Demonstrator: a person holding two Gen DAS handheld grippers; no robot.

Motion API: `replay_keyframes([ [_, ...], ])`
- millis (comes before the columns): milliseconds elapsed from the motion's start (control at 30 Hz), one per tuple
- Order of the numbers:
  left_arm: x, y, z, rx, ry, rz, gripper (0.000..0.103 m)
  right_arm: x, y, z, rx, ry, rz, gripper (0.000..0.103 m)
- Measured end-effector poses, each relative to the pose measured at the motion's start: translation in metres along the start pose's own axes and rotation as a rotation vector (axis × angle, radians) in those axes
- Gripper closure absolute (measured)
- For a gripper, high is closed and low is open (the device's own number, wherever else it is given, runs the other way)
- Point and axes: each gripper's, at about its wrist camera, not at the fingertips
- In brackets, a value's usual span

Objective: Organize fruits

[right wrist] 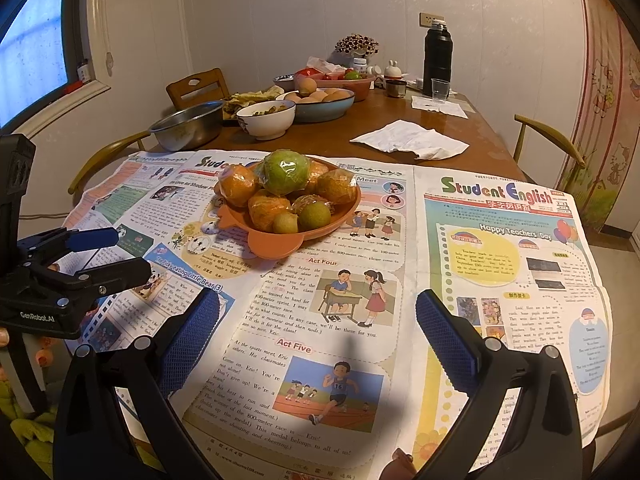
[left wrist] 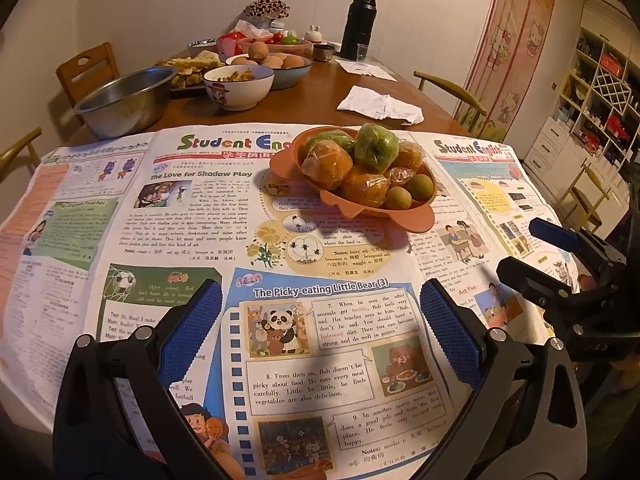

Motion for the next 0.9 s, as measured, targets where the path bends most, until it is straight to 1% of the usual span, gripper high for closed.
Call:
replay_keyframes([
  [500, 0.000, 0.002, 0.001, -0.002, 0.001, 0.004, 0.010, -0.001, 0.001, 0.000, 0.002, 0.006, 0.004, 0.005],
  [700, 0.000, 0.004, 0.000, -0.018, 0.016, 0.039, 0.010, 0.001, 0.001, 0.001, -0.005, 0.005, 0.009, 0.005],
  [767, -0.002, 0.006, -0.003, -0.007, 0.036, 0.042, 0.010, 0.003, -0.001, 0.001, -0.013, 0.005, 0.015, 0.005],
  [900, -0.011, 0.015, -0.014, 0.062, 0.087, 0.038, 0.010, 0.005, -0.007, 0.000, -0.024, 0.004, 0.034, 0.005],
])
Point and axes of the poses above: each gripper's, at about its wrist camera, not at the fingertips, and y roughly against the way its jaws point, x to its right, z to its underside, and after that the axes turned 14 degrees about y, right-handed
